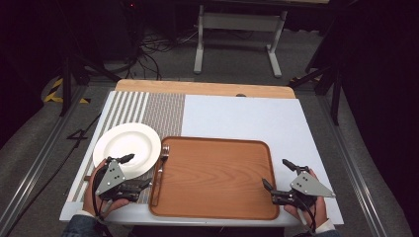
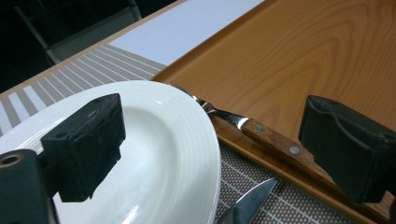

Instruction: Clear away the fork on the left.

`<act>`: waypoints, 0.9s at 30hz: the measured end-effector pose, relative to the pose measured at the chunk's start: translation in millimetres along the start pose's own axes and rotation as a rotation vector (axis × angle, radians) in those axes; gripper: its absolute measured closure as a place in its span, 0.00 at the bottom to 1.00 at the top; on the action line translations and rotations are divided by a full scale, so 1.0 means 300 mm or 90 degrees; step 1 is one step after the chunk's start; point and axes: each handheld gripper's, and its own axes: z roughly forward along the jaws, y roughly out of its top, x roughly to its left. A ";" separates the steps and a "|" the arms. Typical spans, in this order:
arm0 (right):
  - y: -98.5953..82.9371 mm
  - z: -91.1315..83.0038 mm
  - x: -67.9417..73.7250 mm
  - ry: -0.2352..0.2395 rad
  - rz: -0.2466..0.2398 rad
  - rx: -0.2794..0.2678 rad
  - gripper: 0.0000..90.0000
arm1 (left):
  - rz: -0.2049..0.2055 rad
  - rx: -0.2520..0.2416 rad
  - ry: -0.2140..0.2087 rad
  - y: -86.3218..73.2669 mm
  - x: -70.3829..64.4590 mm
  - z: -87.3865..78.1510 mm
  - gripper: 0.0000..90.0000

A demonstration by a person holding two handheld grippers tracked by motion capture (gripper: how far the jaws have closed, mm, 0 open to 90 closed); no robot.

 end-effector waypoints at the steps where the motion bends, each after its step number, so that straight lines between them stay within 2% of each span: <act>1: 0.000 -0.001 0.000 -0.001 0.000 0.000 0.13 | 0.000 -0.002 0.000 0.000 0.000 0.000 0.09; 19: -0.003 0.000 -0.002 -0.002 0.002 0.002 0.13 | -0.004 0.001 -0.008 0.001 -0.003 0.007 0.09; 21: -0.004 0.001 -0.002 -0.001 0.003 0.003 0.13 | 0.002 0.001 -0.004 0.002 -0.002 0.008 0.09; 27: -0.008 0.003 -0.007 0.002 0.006 0.004 0.13 | -0.005 0.004 -0.009 -0.001 0.000 0.010 0.10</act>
